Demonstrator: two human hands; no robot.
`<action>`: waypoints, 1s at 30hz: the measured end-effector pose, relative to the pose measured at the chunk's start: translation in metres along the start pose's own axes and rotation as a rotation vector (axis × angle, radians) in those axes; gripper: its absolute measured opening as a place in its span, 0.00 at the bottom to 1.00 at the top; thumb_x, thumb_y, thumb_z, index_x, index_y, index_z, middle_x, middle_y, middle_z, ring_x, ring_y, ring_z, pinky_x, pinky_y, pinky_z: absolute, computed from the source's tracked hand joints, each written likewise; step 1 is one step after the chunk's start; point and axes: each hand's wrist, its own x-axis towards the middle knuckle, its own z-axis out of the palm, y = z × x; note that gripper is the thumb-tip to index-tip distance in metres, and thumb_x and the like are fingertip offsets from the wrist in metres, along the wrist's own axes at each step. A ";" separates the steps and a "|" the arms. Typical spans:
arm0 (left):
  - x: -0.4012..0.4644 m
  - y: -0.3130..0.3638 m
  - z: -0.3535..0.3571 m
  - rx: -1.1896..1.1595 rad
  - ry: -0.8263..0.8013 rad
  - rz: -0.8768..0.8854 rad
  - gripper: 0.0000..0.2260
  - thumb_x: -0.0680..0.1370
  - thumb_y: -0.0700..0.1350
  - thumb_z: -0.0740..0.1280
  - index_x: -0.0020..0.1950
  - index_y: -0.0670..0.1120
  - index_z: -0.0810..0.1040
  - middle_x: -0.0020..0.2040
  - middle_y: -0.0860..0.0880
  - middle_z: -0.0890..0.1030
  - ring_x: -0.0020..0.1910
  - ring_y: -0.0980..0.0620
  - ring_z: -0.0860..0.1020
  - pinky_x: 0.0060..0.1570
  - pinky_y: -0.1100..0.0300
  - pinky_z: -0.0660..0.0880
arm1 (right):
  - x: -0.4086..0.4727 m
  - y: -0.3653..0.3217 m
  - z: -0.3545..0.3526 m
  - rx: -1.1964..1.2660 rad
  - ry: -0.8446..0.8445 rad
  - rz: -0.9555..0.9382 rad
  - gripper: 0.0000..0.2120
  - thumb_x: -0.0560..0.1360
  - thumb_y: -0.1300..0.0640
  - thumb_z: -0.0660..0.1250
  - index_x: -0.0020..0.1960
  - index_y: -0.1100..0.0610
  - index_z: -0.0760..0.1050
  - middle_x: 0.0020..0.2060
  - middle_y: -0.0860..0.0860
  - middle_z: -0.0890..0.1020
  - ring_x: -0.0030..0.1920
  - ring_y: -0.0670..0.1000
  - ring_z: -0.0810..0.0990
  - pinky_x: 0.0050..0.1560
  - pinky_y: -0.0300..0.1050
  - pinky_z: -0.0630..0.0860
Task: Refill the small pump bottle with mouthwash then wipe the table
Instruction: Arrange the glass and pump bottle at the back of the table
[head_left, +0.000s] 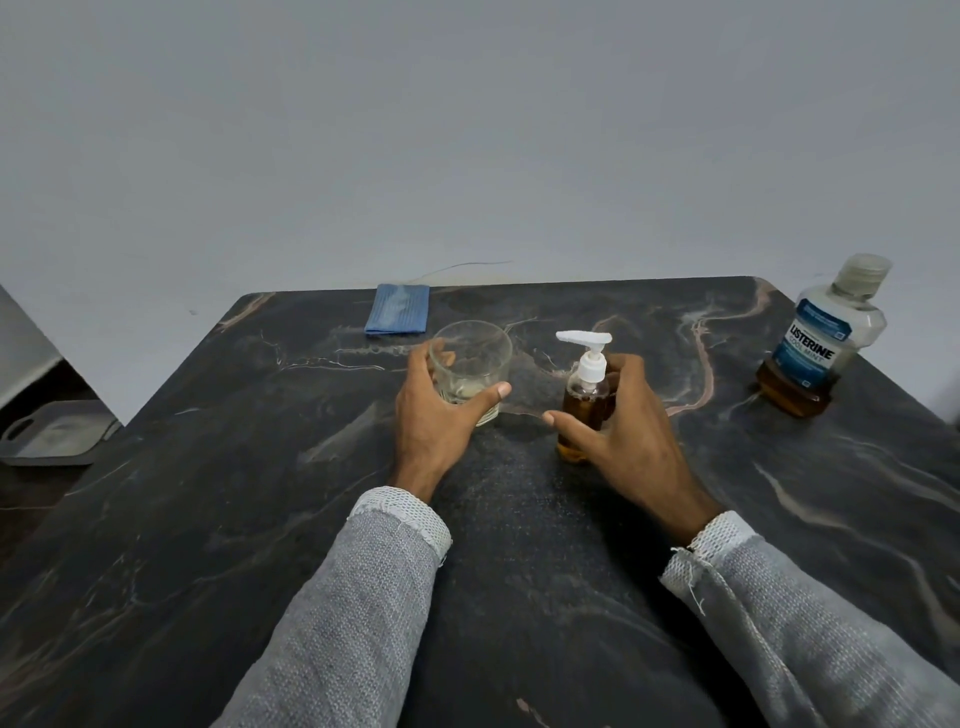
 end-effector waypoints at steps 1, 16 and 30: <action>0.000 0.000 0.000 0.003 0.000 -0.001 0.40 0.59 0.63 0.78 0.67 0.56 0.67 0.63 0.54 0.77 0.59 0.55 0.76 0.54 0.64 0.73 | 0.000 0.001 -0.002 0.029 -0.021 0.009 0.30 0.69 0.47 0.75 0.62 0.45 0.59 0.54 0.42 0.73 0.52 0.40 0.75 0.50 0.33 0.72; -0.002 0.002 -0.002 0.007 -0.024 -0.019 0.40 0.59 0.61 0.78 0.68 0.55 0.67 0.63 0.53 0.77 0.60 0.53 0.76 0.59 0.56 0.75 | -0.006 0.017 -0.008 0.096 -0.043 0.064 0.28 0.70 0.53 0.75 0.64 0.46 0.65 0.56 0.40 0.72 0.54 0.44 0.76 0.53 0.40 0.74; -0.002 0.003 -0.001 0.040 -0.051 -0.050 0.43 0.60 0.62 0.78 0.70 0.53 0.65 0.65 0.52 0.76 0.60 0.53 0.76 0.59 0.55 0.74 | 0.002 0.021 0.007 0.184 -0.043 0.108 0.30 0.72 0.56 0.74 0.70 0.49 0.64 0.63 0.45 0.73 0.58 0.44 0.75 0.53 0.34 0.73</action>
